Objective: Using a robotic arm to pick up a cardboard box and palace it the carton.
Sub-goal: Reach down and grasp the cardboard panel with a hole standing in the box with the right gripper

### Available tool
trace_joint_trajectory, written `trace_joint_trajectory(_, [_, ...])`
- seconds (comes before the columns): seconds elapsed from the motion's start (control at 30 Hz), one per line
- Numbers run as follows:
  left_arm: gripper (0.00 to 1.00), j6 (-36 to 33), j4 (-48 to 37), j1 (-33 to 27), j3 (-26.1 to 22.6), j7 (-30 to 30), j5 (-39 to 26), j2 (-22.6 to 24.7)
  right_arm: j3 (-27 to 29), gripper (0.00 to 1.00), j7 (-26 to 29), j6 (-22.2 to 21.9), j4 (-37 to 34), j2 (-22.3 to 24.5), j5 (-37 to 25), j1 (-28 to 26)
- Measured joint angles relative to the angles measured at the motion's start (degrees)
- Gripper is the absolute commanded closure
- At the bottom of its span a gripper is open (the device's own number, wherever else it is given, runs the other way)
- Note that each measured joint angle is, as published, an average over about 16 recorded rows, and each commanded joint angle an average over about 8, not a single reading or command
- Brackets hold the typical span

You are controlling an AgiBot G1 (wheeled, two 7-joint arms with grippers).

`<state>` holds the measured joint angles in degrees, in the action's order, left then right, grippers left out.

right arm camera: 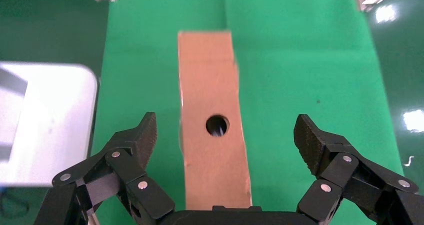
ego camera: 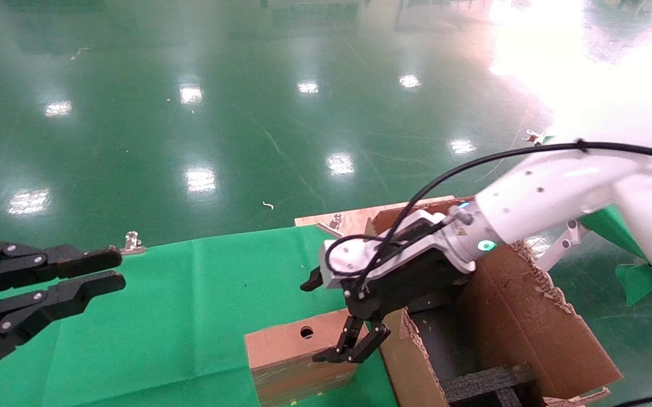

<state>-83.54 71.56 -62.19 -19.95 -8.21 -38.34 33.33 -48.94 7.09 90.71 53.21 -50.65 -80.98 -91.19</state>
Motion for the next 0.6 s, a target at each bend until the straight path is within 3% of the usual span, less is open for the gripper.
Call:
trace_joint_trajectory(0.27, [1.0,0.0,0.0,0.0,0.0,0.0,0.0,0.0,-7.8,0.0,-2.9,-0.1,-4.4,-5.0,-4.4,-4.7])
trace_joint_trajectory(0.3, [0.94,0.0,0.0,0.0,0.0,0.0,0.0,0.0,-8.7,0.0,-3.3,-0.2,-4.9,-5.5,-4.8,-5.1])
trace_joint_trajectory(0.5, [0.19,0.0,0.0,0.0,0.0,0.0,0.0,0.0,-12.6,0.02,-5.4,-0.4,-7.4,-8.1,-6.4,-7.3])
trace_joint_trajectory(0.53, [0.06,0.0,0.0,0.0,0.0,0.0,0.0,0.0,-13.1,0.09,-5.7,-0.4,-7.7,-8.4,-6.6,-7.5])
trace_joint_trajectory(0.57, [0.0,0.0,0.0,0.0,0.0,0.0,0.0,0.0,-13.5,0.22,-6.0,-0.4,-8.1,-8.7,-6.7,-7.8])
trace_joint_trajectory(0.6, [0.0,0.0,0.0,0.0,0.0,0.0,0.0,0.0,-13.9,0.34,-6.2,-0.5,-8.4,-8.9,-6.7,-8.0])
